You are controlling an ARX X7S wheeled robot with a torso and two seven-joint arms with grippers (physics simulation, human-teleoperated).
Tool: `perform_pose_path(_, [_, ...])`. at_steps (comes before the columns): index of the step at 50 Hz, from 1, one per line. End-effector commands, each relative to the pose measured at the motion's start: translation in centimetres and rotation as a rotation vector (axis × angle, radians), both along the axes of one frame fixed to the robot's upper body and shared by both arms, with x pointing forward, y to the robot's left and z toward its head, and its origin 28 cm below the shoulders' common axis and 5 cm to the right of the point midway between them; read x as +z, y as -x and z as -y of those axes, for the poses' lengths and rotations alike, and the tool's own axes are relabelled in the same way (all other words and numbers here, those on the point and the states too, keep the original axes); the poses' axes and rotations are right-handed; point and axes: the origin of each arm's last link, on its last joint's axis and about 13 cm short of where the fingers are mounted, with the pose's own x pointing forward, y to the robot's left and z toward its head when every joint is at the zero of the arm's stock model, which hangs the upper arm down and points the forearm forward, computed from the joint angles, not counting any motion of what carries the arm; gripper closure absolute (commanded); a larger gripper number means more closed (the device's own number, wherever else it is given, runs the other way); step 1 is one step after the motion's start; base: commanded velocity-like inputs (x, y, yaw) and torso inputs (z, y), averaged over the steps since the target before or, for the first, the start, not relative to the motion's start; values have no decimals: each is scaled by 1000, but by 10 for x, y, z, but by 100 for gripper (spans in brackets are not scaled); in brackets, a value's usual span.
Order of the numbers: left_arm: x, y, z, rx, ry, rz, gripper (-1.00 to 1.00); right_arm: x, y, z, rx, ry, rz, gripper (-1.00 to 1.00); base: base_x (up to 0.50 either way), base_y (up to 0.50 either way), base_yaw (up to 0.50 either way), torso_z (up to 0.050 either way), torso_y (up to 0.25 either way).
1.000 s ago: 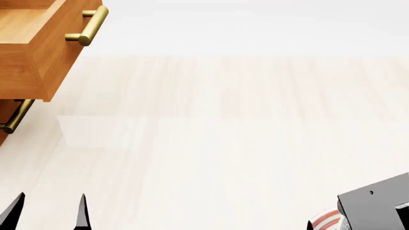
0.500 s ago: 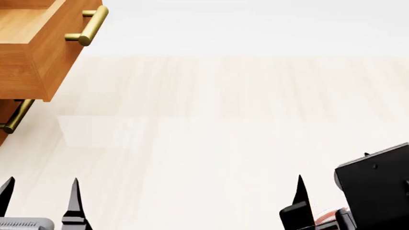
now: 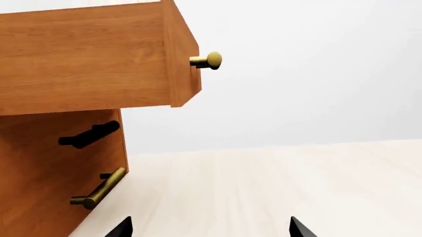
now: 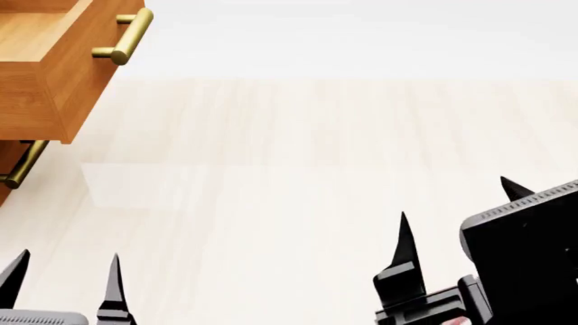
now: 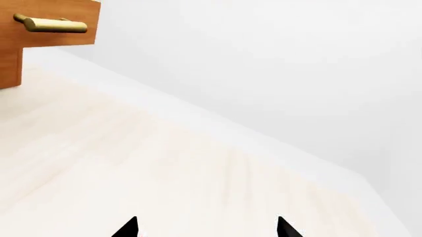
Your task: Put the bowl on the plate.
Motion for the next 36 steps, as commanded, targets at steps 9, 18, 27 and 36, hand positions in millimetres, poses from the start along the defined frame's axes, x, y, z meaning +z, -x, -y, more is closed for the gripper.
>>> perform_pose_path(9, [9,-2,0,-11,-2,33,-100,-6,-1,-2,18,-25,31,-100,0,0,0,0,0])
perform_pose_path(18, [14,-2,0,-9,-1,50,-100,-2,0,-3,34,-24,86,-100,0,0,0,0,0])
perform_pose_path(27, [15,-2,0,-8,2,50,-100,9,2,-7,54,-8,151,-100,0,0,0,0,0])
perform_pose_path(36, [19,-2,0,-9,3,49,-100,13,4,-9,78,1,205,-100,0,0,0,0,0])
